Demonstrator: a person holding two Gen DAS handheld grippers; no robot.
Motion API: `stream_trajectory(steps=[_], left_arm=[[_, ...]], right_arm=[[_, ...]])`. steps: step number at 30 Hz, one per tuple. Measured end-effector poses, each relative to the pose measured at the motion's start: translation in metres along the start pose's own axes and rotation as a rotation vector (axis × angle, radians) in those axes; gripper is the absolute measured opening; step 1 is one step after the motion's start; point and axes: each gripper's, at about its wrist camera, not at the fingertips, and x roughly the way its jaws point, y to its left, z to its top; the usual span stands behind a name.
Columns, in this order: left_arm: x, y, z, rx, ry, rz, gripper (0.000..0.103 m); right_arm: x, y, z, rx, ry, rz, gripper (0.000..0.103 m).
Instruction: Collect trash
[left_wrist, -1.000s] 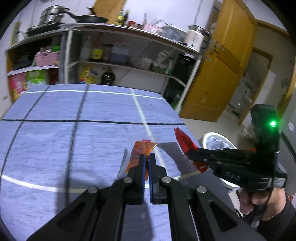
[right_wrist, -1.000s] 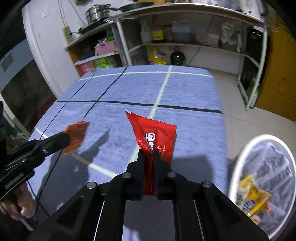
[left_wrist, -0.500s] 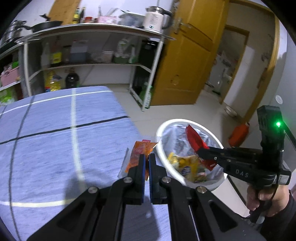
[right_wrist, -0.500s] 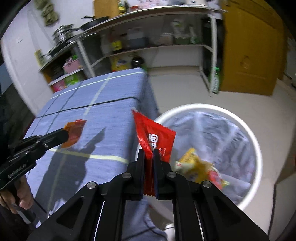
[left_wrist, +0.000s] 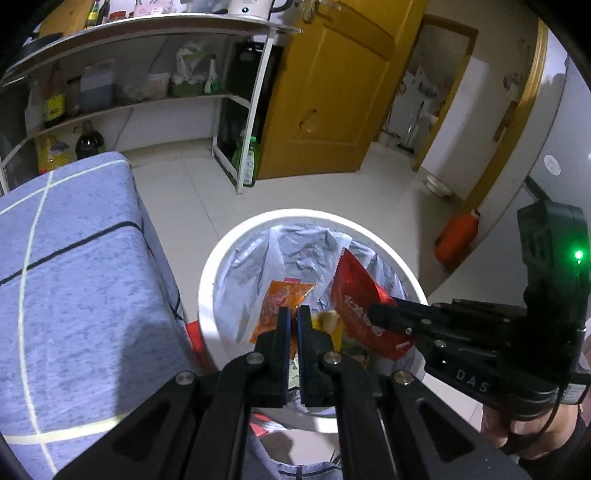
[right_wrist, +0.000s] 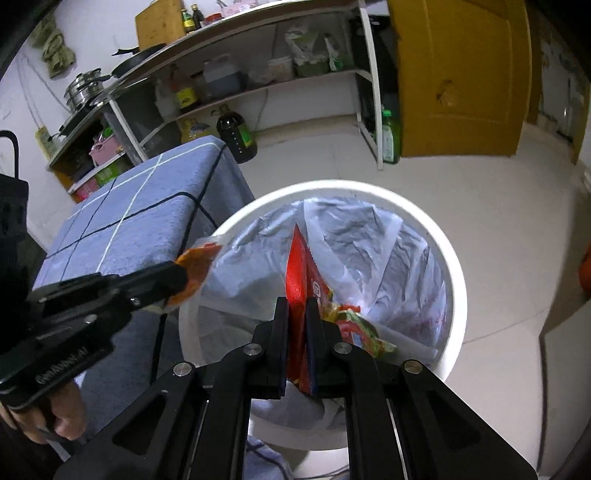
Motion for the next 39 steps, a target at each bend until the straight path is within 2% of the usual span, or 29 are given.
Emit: stream_trajectory(steps=[4,8,9,17,25,31,39], left_arm=[[0.004,0.000,-0.002,-0.002,0.003,0.005,0.004],[0.002,-0.002,-0.002,-0.005,-0.010,0.004,0.017],[0.002,-0.003,-0.001,-0.002,-0.014,0.008,0.017],[-0.014,-0.010,-0.007,0.003,-0.055,0.016,0.019],[-0.045,-0.011,-0.019,-0.006,-0.096,0.032,0.026],[-0.079,-0.015,-0.038,0.001,-0.144,0.047,0.033],[-0.116,-0.019,-0.069,0.022,-0.185,0.089,0.039]], right_arm=[[0.004,-0.007,-0.001,0.017,0.015,-0.037,0.017],[-0.001,-0.010,-0.001,0.025,0.000,-0.036,0.027],[-0.003,-0.009,-0.002,0.026,-0.005,-0.033,0.030],[-0.023,-0.002,-0.012,0.021,-0.047,-0.033,0.030],[-0.053,0.011,-0.027,0.007,-0.116,-0.038,0.030],[-0.080,0.030,-0.046,-0.024,-0.176,-0.059,0.030],[-0.103,0.051,-0.078,-0.052,-0.209,-0.061,0.031]])
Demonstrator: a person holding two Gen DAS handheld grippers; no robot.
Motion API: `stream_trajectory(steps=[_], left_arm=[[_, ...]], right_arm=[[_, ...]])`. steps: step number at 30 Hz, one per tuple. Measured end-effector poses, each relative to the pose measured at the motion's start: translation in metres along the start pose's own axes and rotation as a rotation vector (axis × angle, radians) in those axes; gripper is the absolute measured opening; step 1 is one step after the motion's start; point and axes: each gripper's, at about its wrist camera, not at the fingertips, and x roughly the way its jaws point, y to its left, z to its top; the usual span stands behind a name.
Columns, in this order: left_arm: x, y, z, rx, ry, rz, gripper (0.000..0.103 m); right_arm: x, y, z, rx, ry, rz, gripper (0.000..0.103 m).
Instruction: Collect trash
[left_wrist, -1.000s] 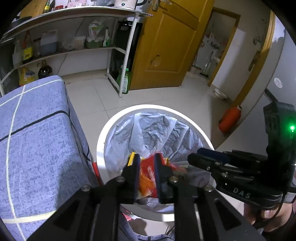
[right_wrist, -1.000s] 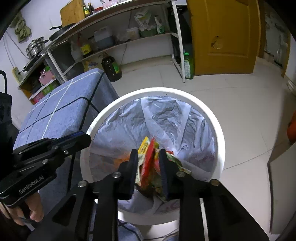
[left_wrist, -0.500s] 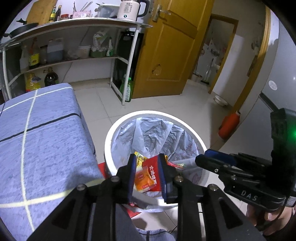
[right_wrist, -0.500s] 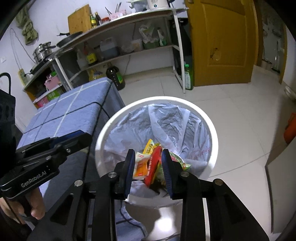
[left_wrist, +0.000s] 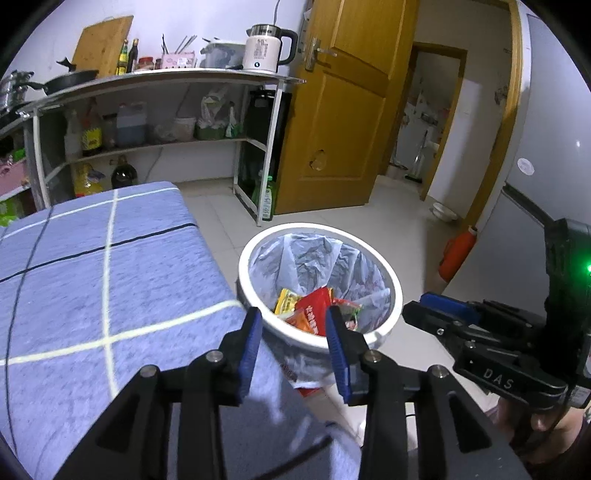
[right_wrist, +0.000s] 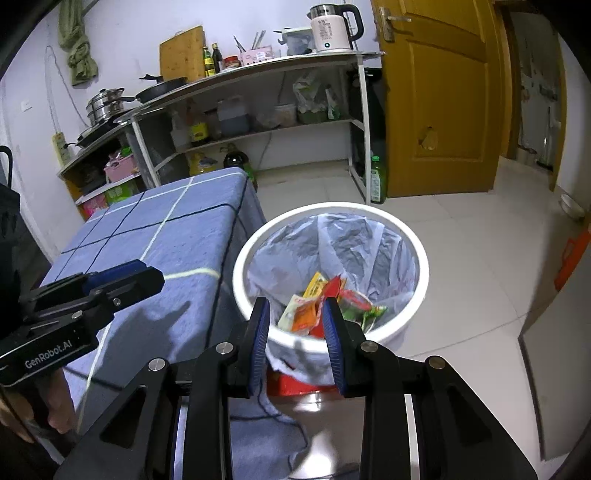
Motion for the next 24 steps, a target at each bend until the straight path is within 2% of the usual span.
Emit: stream_trajectory(steps=[8,13,17,24], left_arm=[[-0.030,-0.002,-0.031,0.021,-0.026,0.035,0.043],[-0.045,-0.007,-0.053,0.039,-0.026,0.044,0.047],[-0.060,-0.013,-0.065,0.056,-0.047,0.053,0.052],[-0.071,-0.021,-0.078,0.064,-0.055,0.055,0.053]], right_arm=[[-0.029,0.017,-0.037,-0.034,-0.014,-0.024,0.033],[-0.046,0.026,-0.059,-0.040,-0.033,-0.038,0.041],[-0.059,0.033,-0.072,-0.048,-0.044,-0.038,0.041],[-0.067,0.045,-0.088,-0.065,-0.036,-0.022,0.041]])
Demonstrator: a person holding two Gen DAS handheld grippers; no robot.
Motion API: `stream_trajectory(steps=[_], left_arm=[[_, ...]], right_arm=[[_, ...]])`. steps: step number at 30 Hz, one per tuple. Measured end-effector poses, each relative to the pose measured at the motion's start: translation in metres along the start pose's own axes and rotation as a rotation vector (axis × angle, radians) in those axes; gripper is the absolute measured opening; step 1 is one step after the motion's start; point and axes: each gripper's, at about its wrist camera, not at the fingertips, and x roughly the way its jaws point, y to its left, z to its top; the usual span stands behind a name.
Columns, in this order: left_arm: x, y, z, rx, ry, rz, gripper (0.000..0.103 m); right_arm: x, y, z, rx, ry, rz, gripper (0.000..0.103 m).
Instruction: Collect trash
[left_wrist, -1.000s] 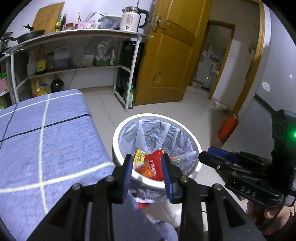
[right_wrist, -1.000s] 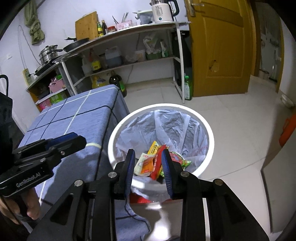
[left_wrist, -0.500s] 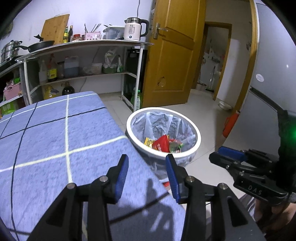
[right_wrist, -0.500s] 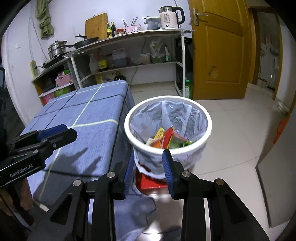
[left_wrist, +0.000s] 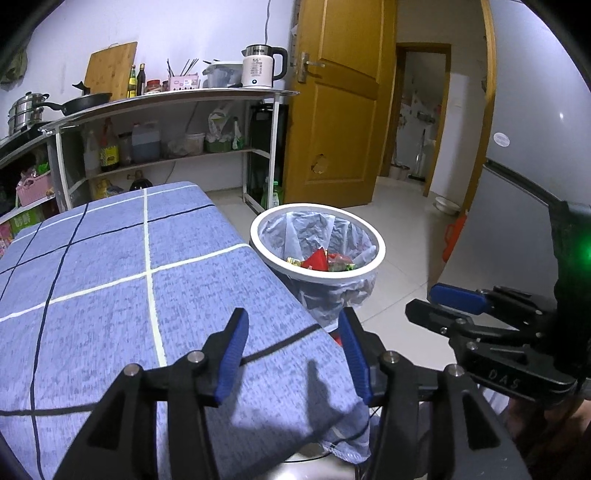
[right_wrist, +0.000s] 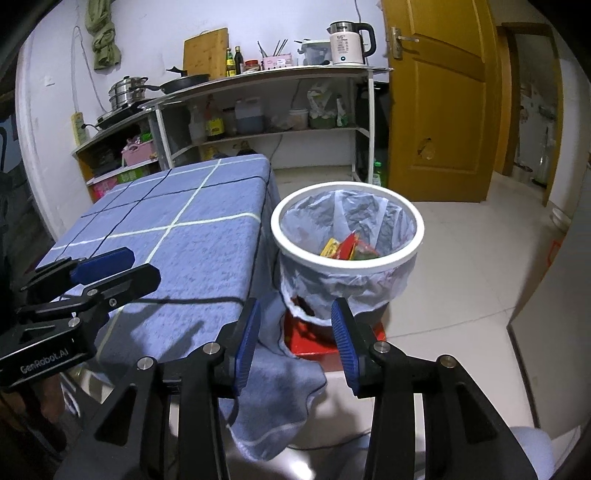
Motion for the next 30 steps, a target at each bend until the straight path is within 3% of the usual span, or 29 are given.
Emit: stream_trajectory(steps=[30], left_arm=[[-0.013,0.004,-0.009,-0.035,-0.011,0.057,0.053]], right_arm=[[-0.013,0.011,-0.003,-0.026,-0.021,-0.009,0.041]])
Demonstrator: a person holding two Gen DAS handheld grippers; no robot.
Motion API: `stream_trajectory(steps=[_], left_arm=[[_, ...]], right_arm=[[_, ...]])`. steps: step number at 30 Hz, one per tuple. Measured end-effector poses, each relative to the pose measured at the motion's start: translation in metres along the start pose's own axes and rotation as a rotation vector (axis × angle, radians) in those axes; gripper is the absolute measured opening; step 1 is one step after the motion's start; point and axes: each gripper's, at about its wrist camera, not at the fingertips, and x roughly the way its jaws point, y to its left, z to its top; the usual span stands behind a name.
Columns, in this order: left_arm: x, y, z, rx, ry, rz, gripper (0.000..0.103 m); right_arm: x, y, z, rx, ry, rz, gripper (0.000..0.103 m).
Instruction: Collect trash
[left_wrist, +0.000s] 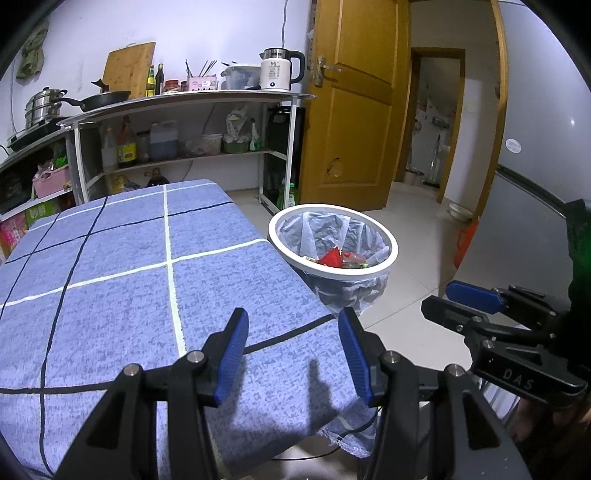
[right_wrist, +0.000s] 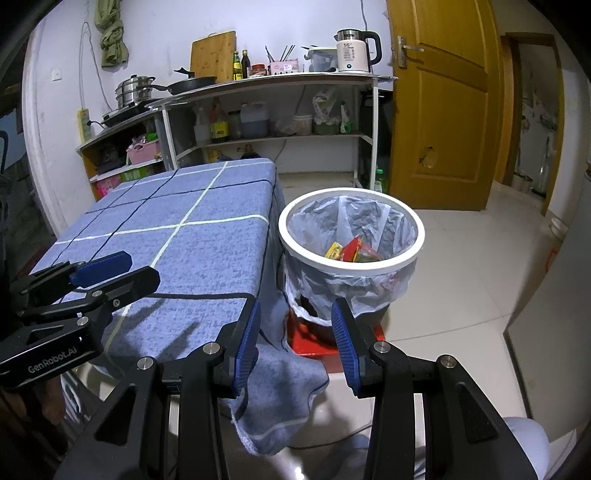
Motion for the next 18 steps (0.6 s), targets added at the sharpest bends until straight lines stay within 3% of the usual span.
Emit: stream_trajectory(steps=[18], left_arm=[[-0.0010,0.0008,0.0010,0.000,-0.004,0.005,0.053]], right_arm=[[-0.0010,0.0016,0.0010,-0.004,-0.001,0.000,0.041]])
